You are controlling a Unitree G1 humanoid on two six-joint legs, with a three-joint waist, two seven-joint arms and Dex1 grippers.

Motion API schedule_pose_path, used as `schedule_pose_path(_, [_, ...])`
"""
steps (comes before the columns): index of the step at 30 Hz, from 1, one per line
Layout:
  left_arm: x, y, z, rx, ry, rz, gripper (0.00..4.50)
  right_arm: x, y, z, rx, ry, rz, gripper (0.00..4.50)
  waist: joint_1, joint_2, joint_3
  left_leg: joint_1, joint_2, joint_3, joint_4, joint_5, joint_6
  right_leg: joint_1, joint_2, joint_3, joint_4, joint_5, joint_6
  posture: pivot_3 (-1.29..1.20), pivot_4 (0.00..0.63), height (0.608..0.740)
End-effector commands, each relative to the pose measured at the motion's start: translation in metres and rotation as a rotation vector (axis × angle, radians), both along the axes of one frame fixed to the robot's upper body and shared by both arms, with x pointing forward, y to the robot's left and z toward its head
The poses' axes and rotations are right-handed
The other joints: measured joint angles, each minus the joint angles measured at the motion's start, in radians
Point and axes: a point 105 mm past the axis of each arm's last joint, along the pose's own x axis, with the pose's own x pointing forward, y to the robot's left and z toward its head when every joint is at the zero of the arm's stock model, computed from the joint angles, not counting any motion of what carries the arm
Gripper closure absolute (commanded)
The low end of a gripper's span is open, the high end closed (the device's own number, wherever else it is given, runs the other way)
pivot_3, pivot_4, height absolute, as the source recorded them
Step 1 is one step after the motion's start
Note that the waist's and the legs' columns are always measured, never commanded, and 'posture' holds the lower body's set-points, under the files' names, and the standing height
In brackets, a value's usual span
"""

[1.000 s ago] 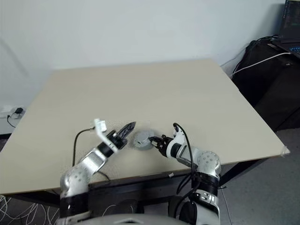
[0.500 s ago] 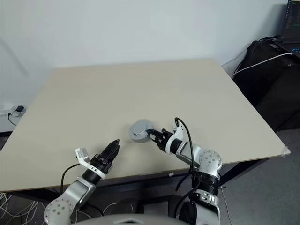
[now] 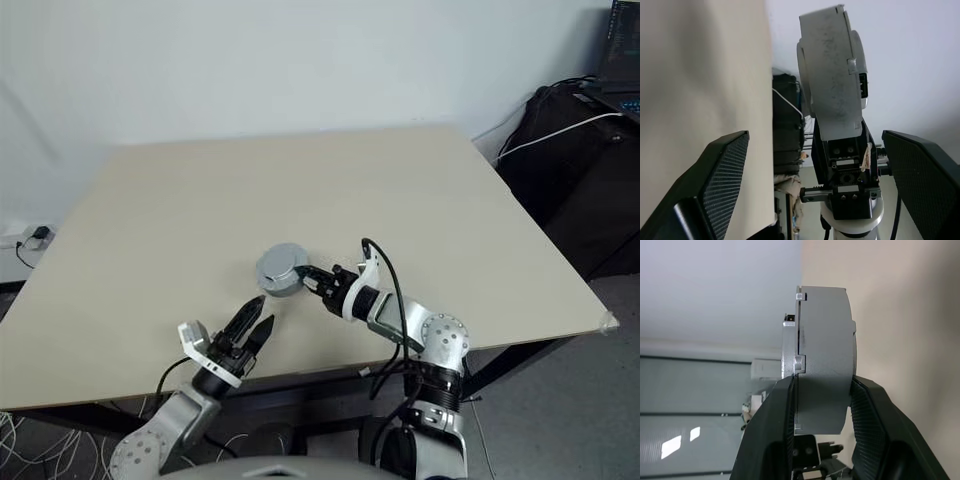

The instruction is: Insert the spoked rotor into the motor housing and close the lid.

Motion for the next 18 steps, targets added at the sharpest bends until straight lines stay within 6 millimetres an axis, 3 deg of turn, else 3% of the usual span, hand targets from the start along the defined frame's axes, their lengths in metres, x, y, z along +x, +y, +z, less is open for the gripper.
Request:
schedule_pose_path(1, [0.008, -0.009, 0.022, -0.113, -0.093, 0.039, 0.0, -0.022, 0.033, 0.013, 0.142, -0.002, 0.088, 3.19, 0.0, 0.0, 0.0, 0.0, 0.0, 0.0, 0.0, 0.0, 0.0, 0.0, 0.0, 0.0, 0.0, 0.0, 0.0, 0.0, 0.0, 0.74])
schedule_pose_path(8, [0.011, -0.004, 0.038, -0.157, -0.179, 0.107, 0.0, -0.028, 0.034, 0.011, 0.136, 0.017, 0.12, 3.19, 0.0, 0.0, 0.0, 0.0, 0.0, 0.001, 0.0, 0.0, 0.0, 0.0, 0.0, 0.0, 0.0, 0.0, 0.0, 0.0, 0.0, 0.74])
schedule_pose_path(18, [0.013, -0.01, 0.036, -0.194, -0.155, 0.081, 0.0, -0.038, 0.037, 0.01, 0.128, 0.029, 0.176, 3.19, 0.0, 0.0, 0.0, 0.001, 0.0, 0.001, 0.001, 0.0, 0.001, 0.001, 0.001, 0.001, 0.0, 0.0, 0.0, 0.0, 0.0, 0.74])
